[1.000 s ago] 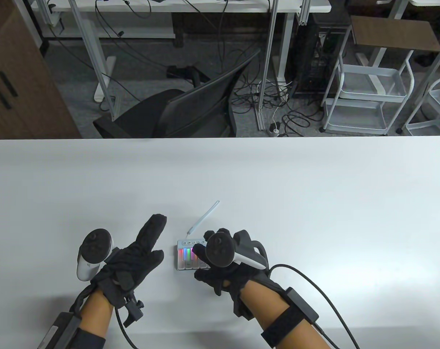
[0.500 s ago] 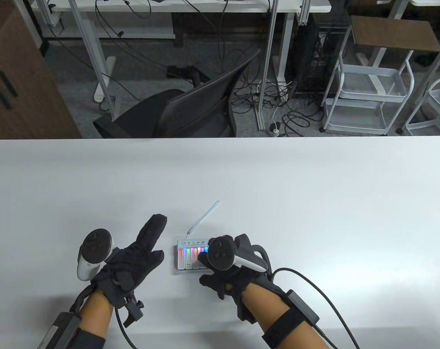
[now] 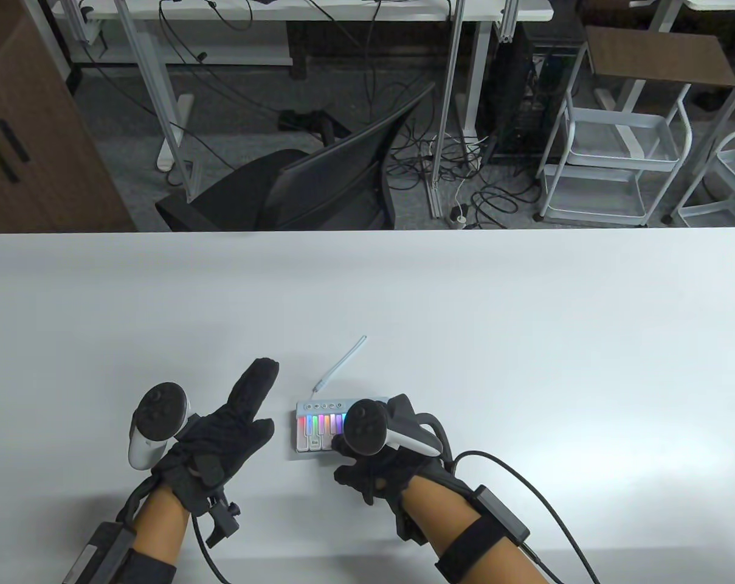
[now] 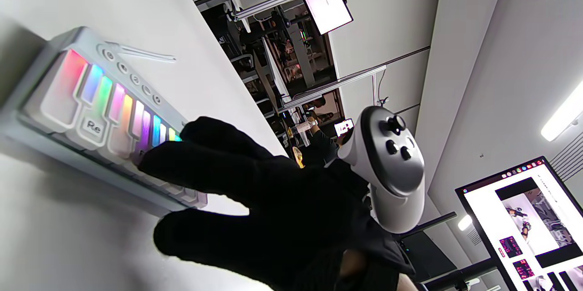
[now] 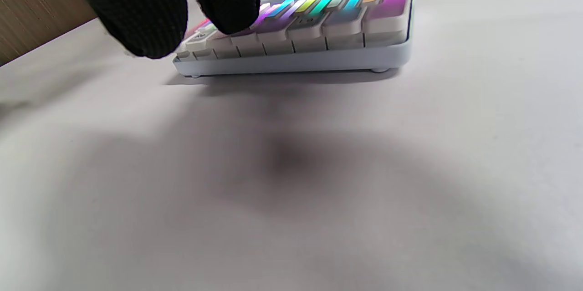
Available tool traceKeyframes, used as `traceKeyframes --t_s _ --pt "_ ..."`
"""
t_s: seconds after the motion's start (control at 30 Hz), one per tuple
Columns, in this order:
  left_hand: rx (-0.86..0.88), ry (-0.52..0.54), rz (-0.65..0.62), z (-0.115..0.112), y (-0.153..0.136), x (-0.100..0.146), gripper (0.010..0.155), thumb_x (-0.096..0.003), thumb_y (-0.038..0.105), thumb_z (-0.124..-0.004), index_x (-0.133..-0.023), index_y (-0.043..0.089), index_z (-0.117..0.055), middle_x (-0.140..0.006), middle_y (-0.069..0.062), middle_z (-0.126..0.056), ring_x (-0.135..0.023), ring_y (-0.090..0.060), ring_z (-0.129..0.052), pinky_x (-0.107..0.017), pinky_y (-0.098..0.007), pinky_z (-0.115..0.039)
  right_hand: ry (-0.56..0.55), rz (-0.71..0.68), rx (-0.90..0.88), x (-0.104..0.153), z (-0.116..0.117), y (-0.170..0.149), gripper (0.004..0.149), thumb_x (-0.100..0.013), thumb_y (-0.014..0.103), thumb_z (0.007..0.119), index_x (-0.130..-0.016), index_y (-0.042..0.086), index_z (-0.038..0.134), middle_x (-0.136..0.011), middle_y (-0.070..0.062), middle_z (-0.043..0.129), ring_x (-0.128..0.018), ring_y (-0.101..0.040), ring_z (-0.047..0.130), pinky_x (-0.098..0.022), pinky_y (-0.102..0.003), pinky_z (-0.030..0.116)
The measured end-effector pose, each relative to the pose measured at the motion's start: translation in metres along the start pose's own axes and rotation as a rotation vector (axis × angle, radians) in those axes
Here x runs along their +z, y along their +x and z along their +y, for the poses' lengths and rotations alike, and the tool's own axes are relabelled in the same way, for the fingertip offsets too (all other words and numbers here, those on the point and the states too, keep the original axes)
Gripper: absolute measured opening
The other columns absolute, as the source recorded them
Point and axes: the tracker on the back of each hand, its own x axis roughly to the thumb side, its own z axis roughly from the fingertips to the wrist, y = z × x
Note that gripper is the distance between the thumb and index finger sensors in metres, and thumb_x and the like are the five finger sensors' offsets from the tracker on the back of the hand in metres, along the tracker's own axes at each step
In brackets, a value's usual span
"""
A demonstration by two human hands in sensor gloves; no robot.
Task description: Press Re-Fa-La on toy piano
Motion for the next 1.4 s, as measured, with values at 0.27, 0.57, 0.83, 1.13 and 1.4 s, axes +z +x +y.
traceKeyframes --t_s 0.27,0.57,0.83,1.13,1.4 --pt "-0.002 -0.003 0.003 -0.0006 -0.0001 -0.0001 0.092 -0.0480 0.081 -0.064 -0.114 0.035 -0.019 -0.118 -0.003 -0.003 -0.110 -0.039 0.004 -0.063 -0.071 -0.008 0.002 -0.002 0.012 -0.0008 0.0015 0.0020 0.060 -0.047 0.050 0.090 -0.100 0.027 0.070 -0.114 -0.008 0.041 -0.108 -0.046 0.034 -0.068 -0.070 0.022" --pt "-0.003 -0.003 0.001 -0.0007 0.0003 0.0000 0.092 -0.0480 0.081 -0.064 -0.114 0.035 -0.019 -0.118 -0.003 -0.003 -0.110 -0.039 0.004 -0.063 -0.071 -0.008 0.003 0.001 0.020 -0.0006 0.0023 0.0031 0.061 -0.047 0.050 0.090 -0.100 0.027 0.070 -0.114 -0.009 0.041 -0.108 -0.046 0.034 -0.068 -0.070 0.022" --pt "-0.004 -0.006 0.002 -0.0011 0.0001 0.0001 0.092 -0.0479 0.081 -0.064 -0.114 0.035 -0.019 -0.118 -0.003 -0.003 -0.110 -0.039 0.004 -0.063 -0.071 -0.008 0.009 0.008 0.043 -0.0016 0.0051 0.0051 0.060 -0.047 0.049 0.090 -0.100 0.028 0.070 -0.114 -0.009 0.041 -0.108 -0.046 0.034 -0.068 -0.070 0.022" --pt "-0.005 -0.007 0.003 -0.0014 -0.0001 0.0002 0.092 -0.0480 0.081 -0.064 -0.114 0.035 -0.019 -0.118 -0.003 -0.003 -0.110 -0.039 0.004 -0.063 -0.071 -0.008 0.007 0.007 0.031 -0.0016 0.0037 0.0045 0.061 -0.047 0.050 0.090 -0.100 0.027 0.070 -0.114 -0.009 0.041 -0.108 -0.046 0.034 -0.068 -0.071 0.022" --pt "-0.005 -0.004 0.003 -0.0012 -0.0001 0.0003 0.092 -0.0480 0.081 -0.064 -0.114 0.035 -0.019 -0.118 -0.003 -0.003 -0.110 -0.039 0.004 -0.063 -0.071 -0.008 0.011 -0.001 0.024 -0.0015 0.0018 0.0037 0.064 -0.047 0.051 0.090 -0.102 0.029 0.066 -0.114 -0.009 0.041 -0.108 -0.046 0.035 -0.068 -0.071 0.022"
